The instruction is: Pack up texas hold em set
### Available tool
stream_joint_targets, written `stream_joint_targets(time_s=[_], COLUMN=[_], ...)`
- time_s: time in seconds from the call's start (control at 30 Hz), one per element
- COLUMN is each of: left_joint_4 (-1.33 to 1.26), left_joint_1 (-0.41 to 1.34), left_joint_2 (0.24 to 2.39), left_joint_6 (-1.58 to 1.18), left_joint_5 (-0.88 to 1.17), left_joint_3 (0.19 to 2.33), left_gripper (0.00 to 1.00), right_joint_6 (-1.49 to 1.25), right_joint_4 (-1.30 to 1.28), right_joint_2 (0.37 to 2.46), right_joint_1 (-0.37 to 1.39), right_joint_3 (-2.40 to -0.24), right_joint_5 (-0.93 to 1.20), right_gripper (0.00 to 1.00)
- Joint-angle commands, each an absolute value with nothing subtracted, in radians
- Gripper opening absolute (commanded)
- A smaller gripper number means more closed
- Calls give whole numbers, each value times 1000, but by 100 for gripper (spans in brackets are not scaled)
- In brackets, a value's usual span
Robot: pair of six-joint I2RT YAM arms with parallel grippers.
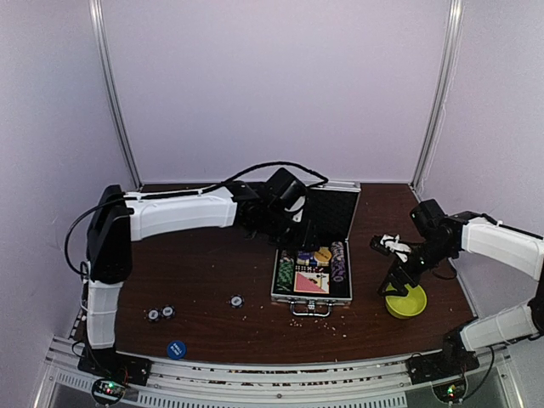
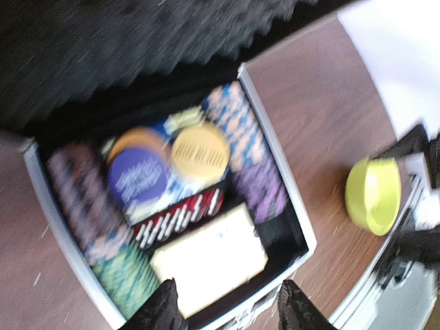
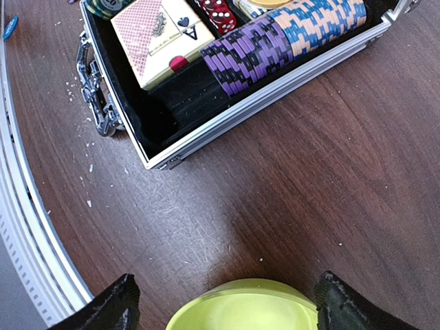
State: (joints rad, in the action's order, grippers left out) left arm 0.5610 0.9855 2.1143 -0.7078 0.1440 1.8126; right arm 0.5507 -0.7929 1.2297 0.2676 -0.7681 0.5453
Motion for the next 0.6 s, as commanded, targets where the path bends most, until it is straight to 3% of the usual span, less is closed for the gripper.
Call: stream_joint_targets(time_s=[0.0, 0.3, 0.57], left_joint_4=[671, 862, 960], left_joint_1=[1012, 1033, 1071], left_joint_2=[1953, 1587, 1395], left_joint_6=[-644, -732, -846], left_joint_5=[67, -83, -43], left_joint_3=[1615, 1169, 886], left_gripper=[51, 53, 70], right_joint_6=[557, 561, 560], right_joint_4=[-800, -808, -805], right_joint_2=[1206, 1214, 1216], right_joint_1=[262, 262, 262], right_joint_3=[-789, -795, -794], right_joint_5=[550, 555, 543], right_gripper=[88, 88, 88])
